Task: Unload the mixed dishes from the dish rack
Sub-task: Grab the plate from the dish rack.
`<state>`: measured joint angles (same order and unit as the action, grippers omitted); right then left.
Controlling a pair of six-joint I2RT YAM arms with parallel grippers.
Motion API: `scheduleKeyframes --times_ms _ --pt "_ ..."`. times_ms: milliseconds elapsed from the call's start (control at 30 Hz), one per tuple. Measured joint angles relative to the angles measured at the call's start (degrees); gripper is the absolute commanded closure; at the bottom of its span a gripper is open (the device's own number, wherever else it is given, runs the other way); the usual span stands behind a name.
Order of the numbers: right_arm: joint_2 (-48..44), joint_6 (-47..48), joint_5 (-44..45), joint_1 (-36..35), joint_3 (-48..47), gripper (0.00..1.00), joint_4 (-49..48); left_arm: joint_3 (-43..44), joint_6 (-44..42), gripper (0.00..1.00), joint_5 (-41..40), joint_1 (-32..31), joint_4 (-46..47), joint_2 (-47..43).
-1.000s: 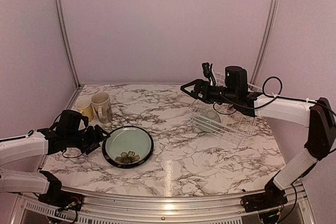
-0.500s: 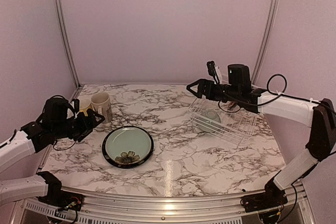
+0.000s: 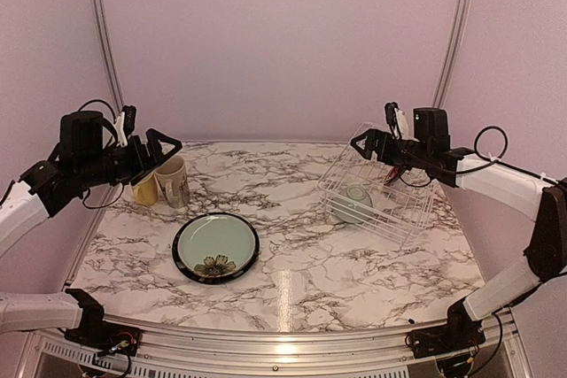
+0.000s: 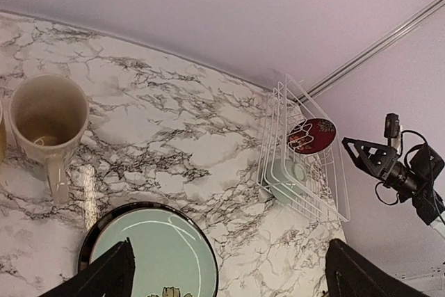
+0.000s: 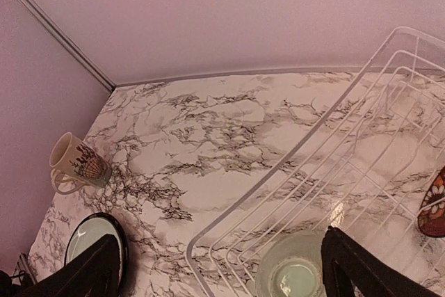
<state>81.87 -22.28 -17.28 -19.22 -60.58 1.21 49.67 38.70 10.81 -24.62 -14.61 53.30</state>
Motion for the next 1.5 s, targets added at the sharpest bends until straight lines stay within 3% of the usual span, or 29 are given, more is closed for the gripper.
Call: scheduleKeyframes --times_ms 233,500,667,900,1200,1300,1367,1500 --pt "-2.4 -0.7 6.1 4.4 1.4 0.02 4.9 18.3 -8.2 0.02 1.4 0.0 1.0 10.2" --pt "1.3 -8.1 26.1 7.2 -2.6 0.02 15.5 28.8 -16.6 0.02 1.0 0.0 2.4 22.6" --pt "7.6 -12.5 32.8 7.6 -8.9 0.04 20.1 28.3 -22.6 0.02 -1.3 0.0 3.0 27.0" --pt "15.8 -15.3 35.9 8.9 -16.5 0.05 22.6 22.1 -26.2 0.02 -3.3 0.0 4.3 26.4" --pt "23.4 -19.6 33.4 11.9 -21.3 0.11 23.4 20.2 -26.7 0.02 -3.4 0.0 6.2 23.1" --pt "24.7 -20.8 32.6 13.2 -21.3 0.19 23.3 20.2 -27.0 0.02 -3.4 0.0 6.6 22.7" --pt "25.2 -21.0 32.5 13.8 -21.3 0.36 23.3 20.2 -27.0 0.01 -3.4 0.0 6.6 22.6" --pt "26.1 -21.6 31.8 13.9 -21.5 0.41 23.3 20.2 -26.9 0.01 -3.4 0.0 6.6 22.3"
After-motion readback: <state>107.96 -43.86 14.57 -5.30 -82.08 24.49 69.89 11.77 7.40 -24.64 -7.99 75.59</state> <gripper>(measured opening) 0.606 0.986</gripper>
